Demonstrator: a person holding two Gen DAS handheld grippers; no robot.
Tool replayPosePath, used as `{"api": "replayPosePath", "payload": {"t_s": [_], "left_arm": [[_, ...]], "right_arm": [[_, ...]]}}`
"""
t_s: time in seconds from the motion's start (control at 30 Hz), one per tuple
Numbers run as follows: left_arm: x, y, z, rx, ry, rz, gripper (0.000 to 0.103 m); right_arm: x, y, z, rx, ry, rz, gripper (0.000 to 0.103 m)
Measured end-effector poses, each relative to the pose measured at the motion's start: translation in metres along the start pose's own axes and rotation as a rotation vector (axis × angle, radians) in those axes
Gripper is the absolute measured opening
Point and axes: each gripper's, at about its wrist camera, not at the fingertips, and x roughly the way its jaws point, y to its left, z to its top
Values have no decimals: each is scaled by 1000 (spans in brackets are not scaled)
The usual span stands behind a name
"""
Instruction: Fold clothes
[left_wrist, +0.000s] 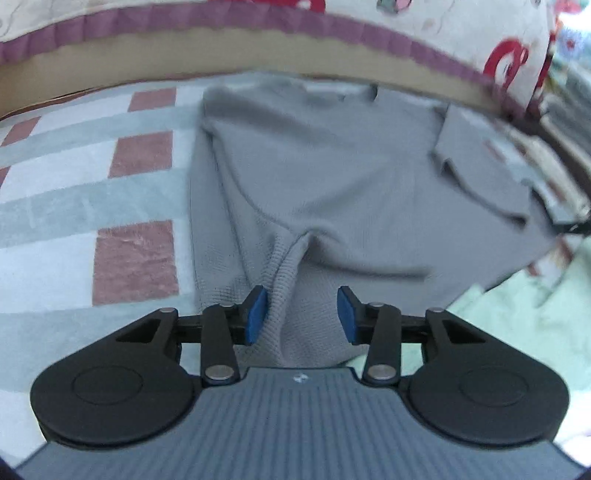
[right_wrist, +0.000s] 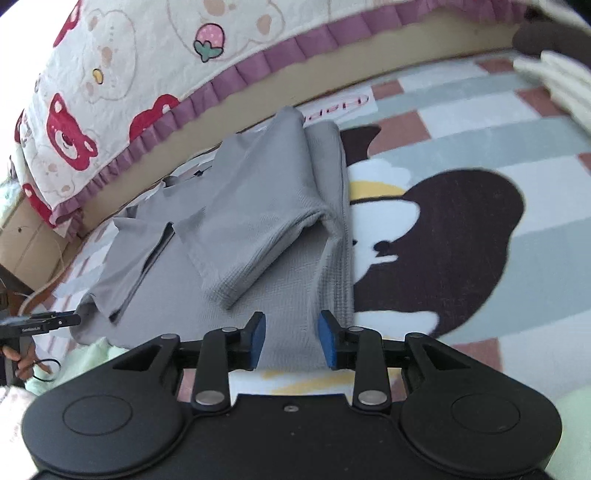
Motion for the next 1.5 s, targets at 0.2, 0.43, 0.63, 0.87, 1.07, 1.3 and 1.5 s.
{"api": "replayPosePath", "payload": {"t_s": [0.2,0.43,0.63,0.87,1.07,1.3,1.5], "left_arm": [[7,16,-1,-68,-9,-15,37],[7,27,-1,-135,21,-75,25],[7,19,-3,-90,3,-65,27],[14,16,6,-85,16,-38,3],[-21,56,6,-354,-85,-184,4],[-46,82,-34,-469,-171,-275,4],[-34,84,-35,-464,-122,-269,4]], "right_arm": [[-2,-4,-1,-36,13,-37,38],[-3,5,5,-168,-2,107,5],[7,0,8,-115,51,61,35],[18,-3,13,-75,21,106,6],[-13,7,35,-142,-101,187,6],[-32,-4,24,-139,-79,258,6],[13,-13,1,-87,124,169,18]]}}
